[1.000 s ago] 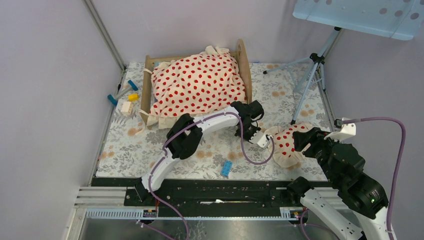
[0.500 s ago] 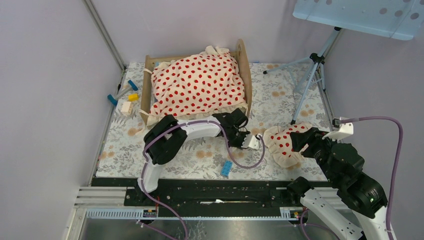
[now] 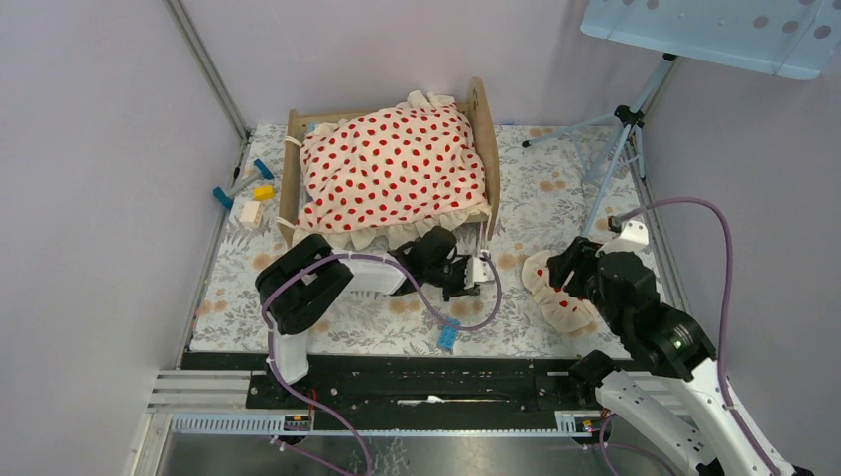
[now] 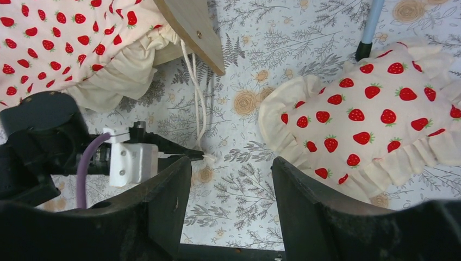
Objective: Set up the pet bed
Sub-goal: Tie the ropes to the bed frame.
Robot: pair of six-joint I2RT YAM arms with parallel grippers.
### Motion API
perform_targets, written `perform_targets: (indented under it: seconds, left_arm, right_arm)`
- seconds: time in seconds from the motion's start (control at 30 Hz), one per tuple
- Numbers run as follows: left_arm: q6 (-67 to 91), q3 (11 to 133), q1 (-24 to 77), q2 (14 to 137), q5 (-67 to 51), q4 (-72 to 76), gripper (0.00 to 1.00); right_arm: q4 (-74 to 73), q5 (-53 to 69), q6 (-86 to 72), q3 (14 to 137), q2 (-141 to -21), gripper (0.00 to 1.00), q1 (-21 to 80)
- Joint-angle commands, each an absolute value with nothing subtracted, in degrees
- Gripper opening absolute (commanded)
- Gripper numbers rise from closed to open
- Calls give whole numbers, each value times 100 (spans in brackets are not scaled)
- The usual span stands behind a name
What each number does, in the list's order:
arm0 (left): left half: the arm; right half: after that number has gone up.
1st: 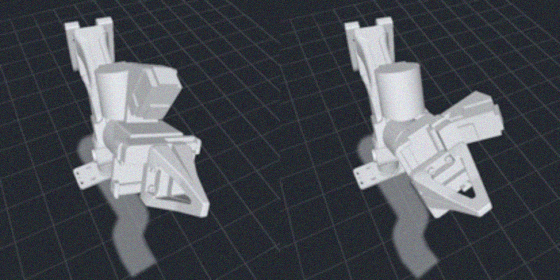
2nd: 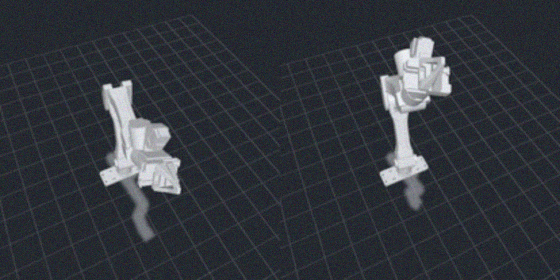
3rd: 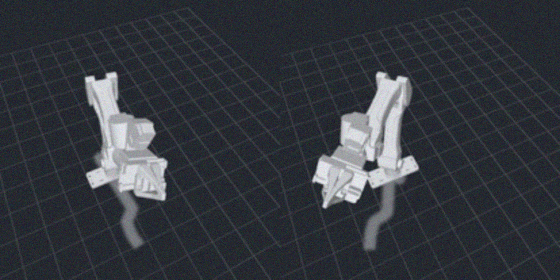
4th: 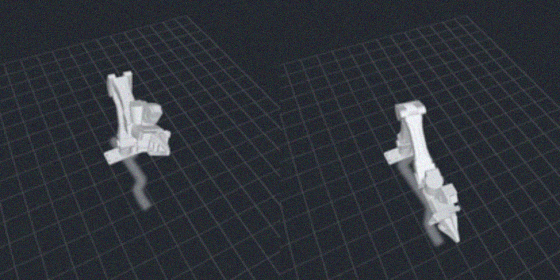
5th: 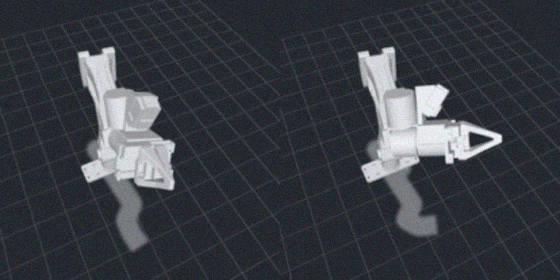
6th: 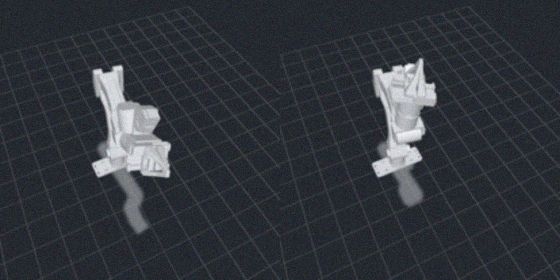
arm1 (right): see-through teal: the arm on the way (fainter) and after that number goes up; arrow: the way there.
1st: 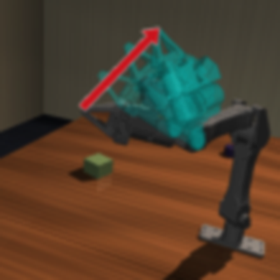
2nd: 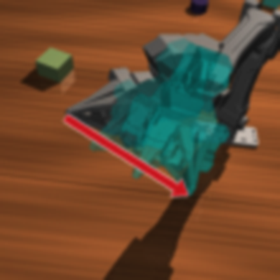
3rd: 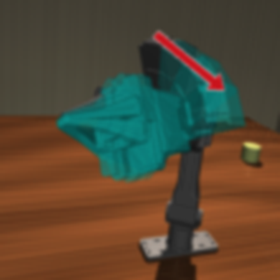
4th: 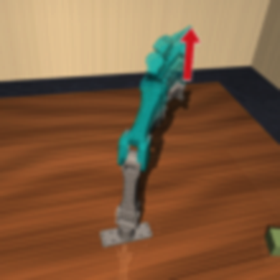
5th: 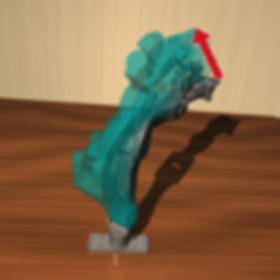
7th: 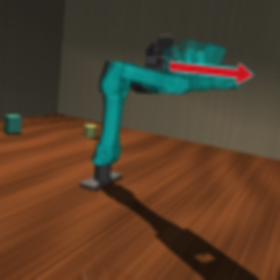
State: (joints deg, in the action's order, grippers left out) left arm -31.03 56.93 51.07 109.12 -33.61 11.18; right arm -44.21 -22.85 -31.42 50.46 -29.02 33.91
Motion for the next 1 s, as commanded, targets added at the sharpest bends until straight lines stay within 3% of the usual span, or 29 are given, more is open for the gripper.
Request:
perform_targets:
  seconds: [0.0,0.4,0.97]
  left_arm:
    - [-2062,5183,5088,10528,-3555,2851,0]
    - [-104,4374,4873,10365,-3285,5195,0]
    - [1184,4106,4644,10534,-2736,6201,0]
  right_arm:
    - [-3865,-2201,-3388,4912,-3186,63,3375]
    - [-2591,-1566,-3645,4293,-4124,64,3300]
    - [618,1122,-4019,3089,-5986,58,1728]
